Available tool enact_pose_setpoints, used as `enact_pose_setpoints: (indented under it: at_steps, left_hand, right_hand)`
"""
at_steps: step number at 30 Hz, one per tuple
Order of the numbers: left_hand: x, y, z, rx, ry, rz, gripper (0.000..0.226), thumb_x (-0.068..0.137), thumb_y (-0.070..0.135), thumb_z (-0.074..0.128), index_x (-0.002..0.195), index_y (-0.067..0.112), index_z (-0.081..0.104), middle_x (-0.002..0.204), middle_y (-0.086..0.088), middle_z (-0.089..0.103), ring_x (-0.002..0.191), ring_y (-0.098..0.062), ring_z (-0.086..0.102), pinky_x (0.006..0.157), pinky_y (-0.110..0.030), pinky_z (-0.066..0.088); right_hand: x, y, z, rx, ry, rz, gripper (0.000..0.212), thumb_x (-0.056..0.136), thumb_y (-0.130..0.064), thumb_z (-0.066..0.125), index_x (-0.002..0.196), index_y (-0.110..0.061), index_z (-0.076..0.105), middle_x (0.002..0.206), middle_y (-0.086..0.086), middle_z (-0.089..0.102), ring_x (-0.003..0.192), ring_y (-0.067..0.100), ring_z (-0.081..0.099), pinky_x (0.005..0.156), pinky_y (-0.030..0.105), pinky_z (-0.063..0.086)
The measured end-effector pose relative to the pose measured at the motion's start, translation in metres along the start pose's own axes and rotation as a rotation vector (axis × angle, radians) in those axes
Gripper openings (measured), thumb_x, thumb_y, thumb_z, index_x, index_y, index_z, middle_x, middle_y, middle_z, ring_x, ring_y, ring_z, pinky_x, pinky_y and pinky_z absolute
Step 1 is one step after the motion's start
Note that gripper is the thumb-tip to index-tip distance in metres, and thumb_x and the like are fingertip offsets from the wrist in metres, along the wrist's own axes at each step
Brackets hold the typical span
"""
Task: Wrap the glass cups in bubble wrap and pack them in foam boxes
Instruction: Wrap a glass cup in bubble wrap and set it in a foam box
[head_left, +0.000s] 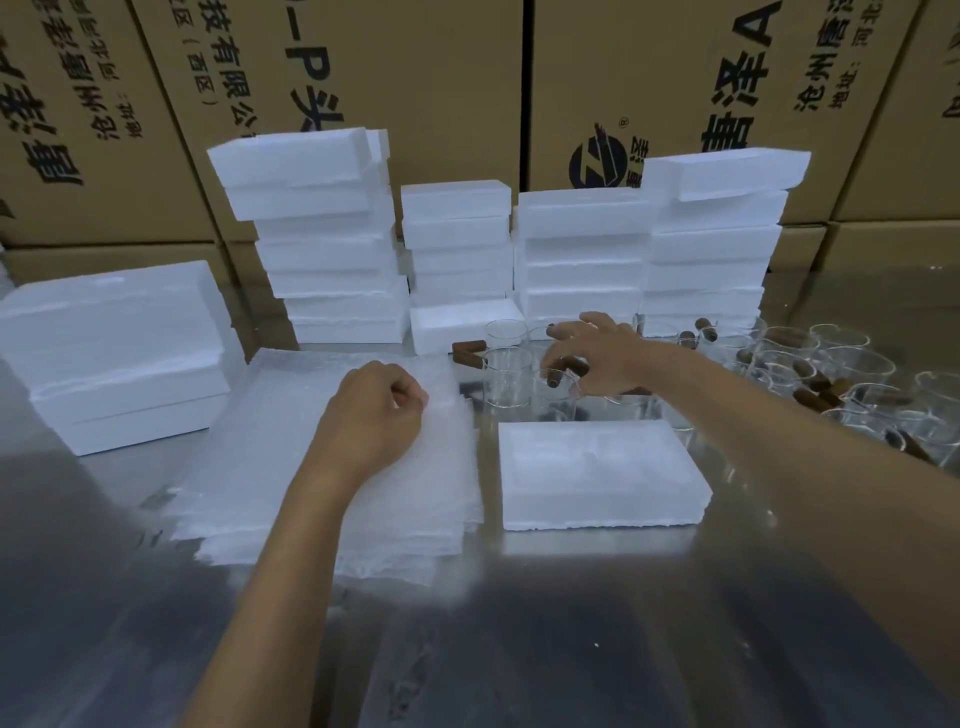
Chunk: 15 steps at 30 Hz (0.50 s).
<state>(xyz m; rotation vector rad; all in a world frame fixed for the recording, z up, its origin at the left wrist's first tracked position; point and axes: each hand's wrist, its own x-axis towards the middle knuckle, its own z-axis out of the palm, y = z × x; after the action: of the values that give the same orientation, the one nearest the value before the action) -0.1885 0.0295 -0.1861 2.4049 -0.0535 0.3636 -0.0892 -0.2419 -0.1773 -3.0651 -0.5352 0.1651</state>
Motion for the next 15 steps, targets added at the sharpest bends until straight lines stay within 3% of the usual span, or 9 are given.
enact_pose_setpoints:
  at_steps: [4, 6, 9, 12, 15]
  left_hand:
    - [0.0, 0.002, -0.002, -0.057, 0.047, -0.002, 0.026, 0.097, 0.011, 0.054, 0.078, 0.029, 0.058, 0.087, 0.017, 0.055, 0.069, -0.003, 0.049, 0.059, -0.015, 0.032]
    - [0.0, 0.003, -0.003, -0.102, 0.039, -0.002, 0.023, 0.098, 0.011, 0.052, 0.082, 0.026, 0.06, 0.088, 0.017, 0.056, 0.071, -0.002, 0.049, 0.061, -0.014, 0.033]
    - [-0.002, 0.005, -0.005, -0.188, -0.004, -0.009, 0.02, 0.101, 0.017, 0.051, 0.086, 0.023, 0.063, 0.087, 0.013, 0.06, 0.072, -0.002, 0.052, 0.06, -0.015, 0.037]
    - [-0.005, 0.012, -0.006, -0.253, 0.0, 0.026, 0.023, 0.102, 0.02, 0.05, 0.083, 0.024, 0.062, 0.088, 0.009, 0.065, 0.074, 0.0, 0.056, 0.06, -0.005, 0.038]
    - [-0.008, 0.02, -0.005, -0.337, 0.031, 0.048, 0.027, 0.103, 0.017, 0.049, 0.08, 0.023, 0.061, 0.09, 0.01, 0.067, 0.07, 0.011, 0.058, 0.06, 0.002, 0.037]
  right_hand:
    - [-0.002, 0.003, 0.001, -0.097, 0.039, -0.032, 0.027, 0.087, -0.036, 0.07, 0.114, -0.041, 0.069, 0.163, -0.007, 0.026, 0.152, 0.025, 0.005, 0.115, 0.045, 0.014]
    - [-0.009, 0.002, -0.002, -0.062, 0.126, -0.077, 0.023, 0.087, -0.038, 0.072, 0.109, -0.037, 0.072, 0.148, -0.008, 0.048, 0.146, 0.025, 0.023, 0.108, 0.04, 0.022]
    - [-0.031, 0.0, -0.017, 0.116, 0.231, -0.099, 0.009, 0.087, -0.026, 0.072, 0.091, -0.034, 0.07, 0.104, -0.012, 0.07, 0.116, 0.019, 0.057, 0.094, 0.034, 0.042]
    - [-0.062, -0.005, -0.033, 0.339, 0.378, -0.049, 0.012, 0.09, -0.022, 0.071, 0.091, -0.034, 0.07, 0.097, -0.01, 0.072, 0.097, 0.017, 0.064, 0.081, 0.03, 0.048]
    - [-0.098, -0.02, -0.038, 0.798, 0.473, -0.098, 0.006, 0.091, -0.024, 0.072, 0.097, -0.026, 0.074, 0.088, 0.0, 0.074, 0.073, 0.02, 0.066, 0.071, 0.037, 0.053]
